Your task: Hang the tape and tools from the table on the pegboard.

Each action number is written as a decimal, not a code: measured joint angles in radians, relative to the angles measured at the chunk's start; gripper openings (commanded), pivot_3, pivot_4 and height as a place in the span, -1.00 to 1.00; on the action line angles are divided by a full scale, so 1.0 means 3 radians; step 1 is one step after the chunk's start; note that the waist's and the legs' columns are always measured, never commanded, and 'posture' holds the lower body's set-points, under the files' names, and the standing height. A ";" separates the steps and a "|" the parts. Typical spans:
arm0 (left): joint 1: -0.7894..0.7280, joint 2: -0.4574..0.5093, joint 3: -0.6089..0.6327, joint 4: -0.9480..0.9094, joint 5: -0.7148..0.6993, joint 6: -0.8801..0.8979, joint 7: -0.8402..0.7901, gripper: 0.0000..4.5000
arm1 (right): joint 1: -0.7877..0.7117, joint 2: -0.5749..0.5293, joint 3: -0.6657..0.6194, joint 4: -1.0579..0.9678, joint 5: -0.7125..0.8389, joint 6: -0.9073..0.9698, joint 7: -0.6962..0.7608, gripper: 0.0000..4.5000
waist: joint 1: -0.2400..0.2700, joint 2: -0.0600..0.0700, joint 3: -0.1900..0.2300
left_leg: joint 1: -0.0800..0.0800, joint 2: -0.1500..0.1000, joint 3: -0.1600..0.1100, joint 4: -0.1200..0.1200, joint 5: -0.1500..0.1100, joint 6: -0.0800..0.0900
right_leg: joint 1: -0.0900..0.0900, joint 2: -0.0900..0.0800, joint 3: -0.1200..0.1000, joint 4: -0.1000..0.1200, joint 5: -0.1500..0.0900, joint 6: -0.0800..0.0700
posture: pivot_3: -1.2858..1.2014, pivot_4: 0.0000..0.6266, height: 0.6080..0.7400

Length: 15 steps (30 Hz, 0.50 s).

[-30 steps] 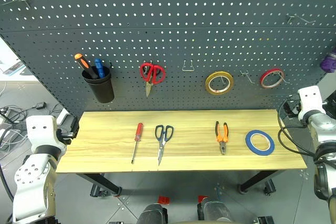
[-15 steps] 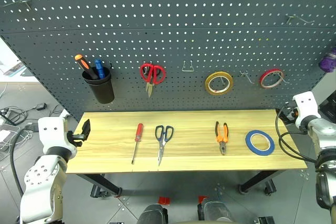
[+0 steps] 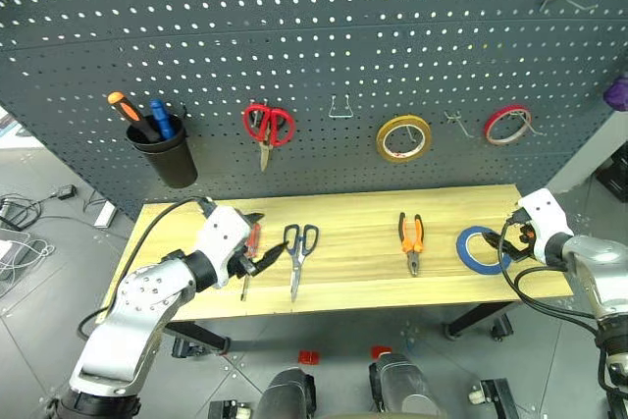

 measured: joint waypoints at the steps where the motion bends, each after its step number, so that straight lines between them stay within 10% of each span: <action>1: -0.0047 -0.0002 -0.0075 0.0010 -0.0004 0.0007 -0.0080 0.63 | -0.0021 0.0017 0.0056 -0.0009 -0.0003 0.0112 0.0004 1.00 | -0.0014 -0.0002 0.0019 | 0.0000 0.0000 0.0001 0.0001 0.0000 0.0000 | 0.0000 0.0000 0.0000 0.0000 0.0000 0.0000 | -0.21 -0.26 1.00; 15: -0.0376 -0.0086 -0.0450 0.0258 0.0095 -0.0131 -0.0385 0.63 | -0.0970 0.0538 0.0762 0.1322 -0.0464 0.0216 -0.0159 1.00 | -0.0135 -0.0031 0.0204 | -0.0009 -0.0001 0.0003 0.0006 0.0000 0.0001 | -0.0008 -0.0001 0.0001 0.0001 0.0002 0.0003 | -0.22 -0.17 1.00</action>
